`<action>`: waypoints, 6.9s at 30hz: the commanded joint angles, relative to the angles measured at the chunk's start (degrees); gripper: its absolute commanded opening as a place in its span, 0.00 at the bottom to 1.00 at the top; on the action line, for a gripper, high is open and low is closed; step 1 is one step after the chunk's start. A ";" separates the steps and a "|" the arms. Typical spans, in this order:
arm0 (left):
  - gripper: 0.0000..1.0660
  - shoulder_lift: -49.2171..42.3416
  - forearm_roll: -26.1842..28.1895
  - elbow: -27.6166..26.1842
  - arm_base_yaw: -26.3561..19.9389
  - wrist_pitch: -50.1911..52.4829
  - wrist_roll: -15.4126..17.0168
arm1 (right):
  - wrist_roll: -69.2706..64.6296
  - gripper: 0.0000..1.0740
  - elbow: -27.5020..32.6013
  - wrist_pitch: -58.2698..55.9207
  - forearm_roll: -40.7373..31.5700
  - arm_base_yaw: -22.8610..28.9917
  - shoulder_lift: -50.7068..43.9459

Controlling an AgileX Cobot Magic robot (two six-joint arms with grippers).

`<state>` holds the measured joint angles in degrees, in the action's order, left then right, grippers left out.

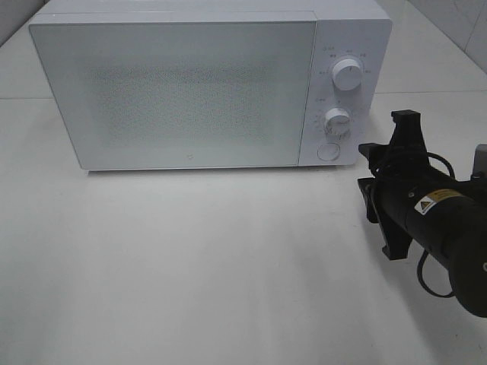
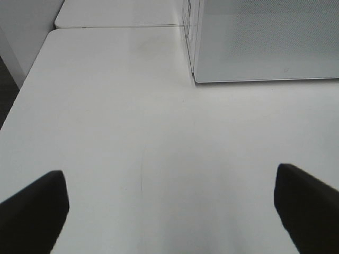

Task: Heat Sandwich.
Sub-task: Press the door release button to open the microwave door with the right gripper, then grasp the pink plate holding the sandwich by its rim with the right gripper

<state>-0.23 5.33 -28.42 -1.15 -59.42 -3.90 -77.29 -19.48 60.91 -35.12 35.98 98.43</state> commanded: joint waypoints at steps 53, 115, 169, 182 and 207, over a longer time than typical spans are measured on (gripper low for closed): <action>0.97 -1.55 0.29 0.17 -0.17 0.52 0.11 | -5.39 0.00 -23.20 -9.80 11.63 -11.40 20.11; 0.97 -1.55 0.29 0.17 -0.17 0.52 0.11 | -5.16 0.00 -29.28 -9.11 12.38 -12.61 21.54; 0.97 -1.55 0.29 0.17 -0.17 0.52 0.11 | 48.70 0.02 -22.17 -81.70 30.60 -12.55 -9.68; 0.97 -1.55 0.29 0.17 -0.17 0.52 0.11 | 88.98 0.05 -29.68 -97.63 30.37 -12.43 -9.74; 0.97 -1.55 0.29 0.17 -0.17 0.52 0.11 | 152.75 0.34 -32.77 -98.03 34.43 -12.43 -9.74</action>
<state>-0.23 5.33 -28.42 -1.15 -59.42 -3.90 74.60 -51.97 -37.18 -2.35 23.55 89.15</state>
